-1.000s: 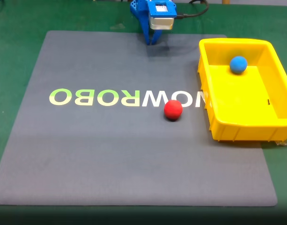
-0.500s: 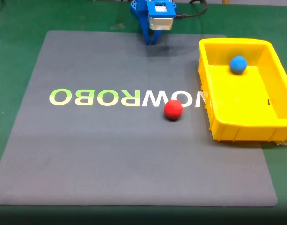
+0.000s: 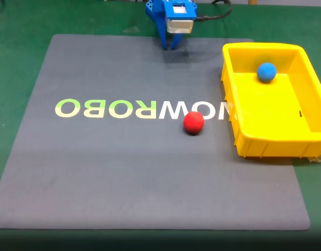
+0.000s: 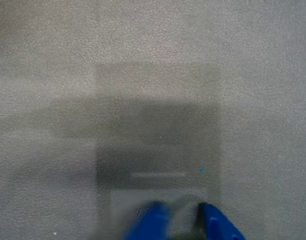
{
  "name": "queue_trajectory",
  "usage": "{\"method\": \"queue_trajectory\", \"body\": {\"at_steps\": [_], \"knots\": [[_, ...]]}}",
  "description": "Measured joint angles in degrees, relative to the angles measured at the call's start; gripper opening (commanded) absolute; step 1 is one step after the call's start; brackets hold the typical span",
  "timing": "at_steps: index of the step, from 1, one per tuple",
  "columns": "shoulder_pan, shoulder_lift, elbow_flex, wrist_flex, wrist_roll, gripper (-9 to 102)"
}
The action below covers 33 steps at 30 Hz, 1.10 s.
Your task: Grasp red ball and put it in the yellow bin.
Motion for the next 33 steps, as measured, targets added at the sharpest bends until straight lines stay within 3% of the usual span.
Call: {"method": "queue_trajectory", "body": {"at_steps": [16,21,26,33], "knots": [[5.4,-2.5,-6.9,-5.1,-2.5,52],[5.7,-25.2,-24.6,-14.5,-1.1,51],[5.2,-51.9,-46.1,-18.2,1.0,50],[1.8,-75.7,-61.9,-26.3,2.5,49]]}}
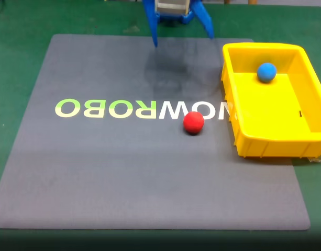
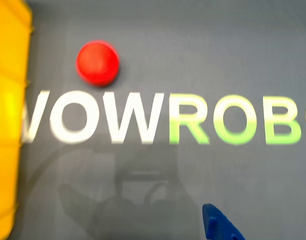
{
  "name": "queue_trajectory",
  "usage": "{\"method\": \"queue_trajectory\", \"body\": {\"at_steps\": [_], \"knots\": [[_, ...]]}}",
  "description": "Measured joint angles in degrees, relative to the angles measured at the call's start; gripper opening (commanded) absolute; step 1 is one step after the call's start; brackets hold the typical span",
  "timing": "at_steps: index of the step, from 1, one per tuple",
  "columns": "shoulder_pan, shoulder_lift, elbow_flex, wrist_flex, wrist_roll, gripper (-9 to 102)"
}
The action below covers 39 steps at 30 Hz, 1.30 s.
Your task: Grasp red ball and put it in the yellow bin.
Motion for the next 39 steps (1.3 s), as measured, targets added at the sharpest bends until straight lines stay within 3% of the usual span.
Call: {"method": "queue_trajectory", "body": {"at_steps": [13,21,39], "knots": [[-2.1,-38.6,-27.2,-6.3,0.4,48],[-6.2,-45.9,-30.7,-10.5,1.5,48],[-7.3,-58.4,-44.9,-10.6,3.8,46]]}}
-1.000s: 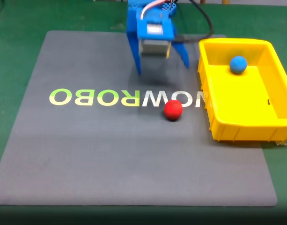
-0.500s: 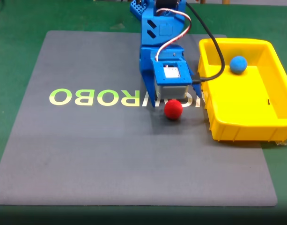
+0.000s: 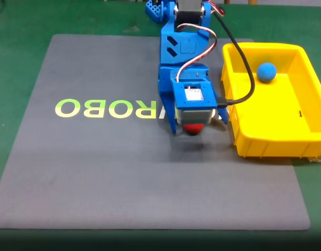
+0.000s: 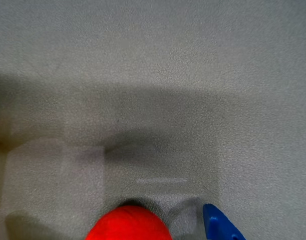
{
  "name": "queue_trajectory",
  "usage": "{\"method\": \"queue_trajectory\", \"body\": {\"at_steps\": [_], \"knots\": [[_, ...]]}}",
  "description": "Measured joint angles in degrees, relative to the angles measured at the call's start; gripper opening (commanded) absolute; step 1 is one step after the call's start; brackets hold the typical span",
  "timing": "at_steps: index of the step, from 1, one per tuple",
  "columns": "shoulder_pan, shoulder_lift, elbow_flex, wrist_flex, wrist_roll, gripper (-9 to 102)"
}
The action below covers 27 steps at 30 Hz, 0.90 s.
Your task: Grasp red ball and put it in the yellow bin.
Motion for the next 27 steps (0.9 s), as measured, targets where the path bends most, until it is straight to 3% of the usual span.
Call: {"method": "queue_trajectory", "body": {"at_steps": [10,12,17,19,27], "knots": [[0.0,-1.1,-0.4,0.0,0.0,43],[0.0,-1.4,-0.6,0.0,0.0,37],[0.0,-1.7,-0.9,0.0,0.0,7],[-0.3,-1.7,-1.1,-0.1,0.0,1],[-0.6,-1.8,-1.3,-0.1,0.0,0]]}}
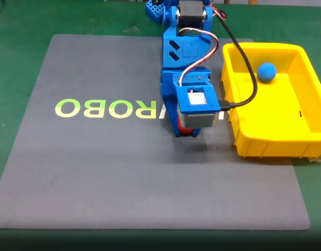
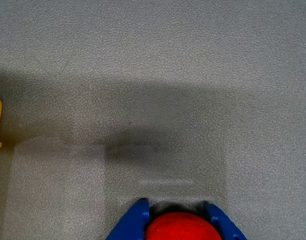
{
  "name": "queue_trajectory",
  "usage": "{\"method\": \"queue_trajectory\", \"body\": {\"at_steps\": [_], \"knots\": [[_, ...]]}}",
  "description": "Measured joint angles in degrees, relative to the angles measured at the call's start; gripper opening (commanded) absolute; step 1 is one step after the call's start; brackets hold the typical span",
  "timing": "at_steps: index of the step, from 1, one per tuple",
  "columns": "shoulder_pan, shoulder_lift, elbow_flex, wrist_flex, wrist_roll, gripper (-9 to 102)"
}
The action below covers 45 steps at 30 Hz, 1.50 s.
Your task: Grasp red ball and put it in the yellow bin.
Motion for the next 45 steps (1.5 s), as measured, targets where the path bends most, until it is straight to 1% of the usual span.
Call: {"method": "queue_trajectory", "body": {"at_steps": [6,10,21,25,31,39,45], "knots": [[0.0,0.0,0.0,0.0,0.0,0],[0.2,1.6,0.0,1.7,0.0,0],[-0.2,21.8,0.0,7.9,-0.4,0],[-3.1,27.2,0.0,8.1,0.0,0],[-10.1,32.1,0.0,8.1,2.5,0],[-20.1,33.0,0.0,8.1,6.5,0],[-24.3,33.0,0.0,8.1,7.7,0]]}}
